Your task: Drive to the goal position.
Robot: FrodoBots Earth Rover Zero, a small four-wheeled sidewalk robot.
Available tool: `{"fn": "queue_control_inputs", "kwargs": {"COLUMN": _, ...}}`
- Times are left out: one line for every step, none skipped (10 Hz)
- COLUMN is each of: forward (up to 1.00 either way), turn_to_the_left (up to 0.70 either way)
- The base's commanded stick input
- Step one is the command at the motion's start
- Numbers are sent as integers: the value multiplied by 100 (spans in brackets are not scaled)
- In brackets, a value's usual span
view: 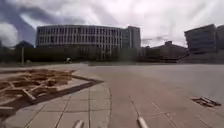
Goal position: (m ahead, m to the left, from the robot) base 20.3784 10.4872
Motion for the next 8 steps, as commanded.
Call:
{"fn": "queue_control_inputs", "kwargs": {"forward": 70, "turn_to_the_left": 22}}
{"fn": "queue_control_inputs", "kwargs": {"forward": 70, "turn_to_the_left": 30}}
{"fn": "queue_control_inputs", "kwargs": {"forward": 70, "turn_to_the_left": 26}}
{"fn": "queue_control_inputs", "kwargs": {"forward": 70, "turn_to_the_left": 20}}
{"fn": "queue_control_inputs", "kwargs": {"forward": 70, "turn_to_the_left": 14}}
{"fn": "queue_control_inputs", "kwargs": {"forward": 70, "turn_to_the_left": 8}}
{"fn": "queue_control_inputs", "kwargs": {"forward": 70, "turn_to_the_left": 2}}
{"fn": "queue_control_inputs", "kwargs": {"forward": 70, "turn_to_the_left": 0}}
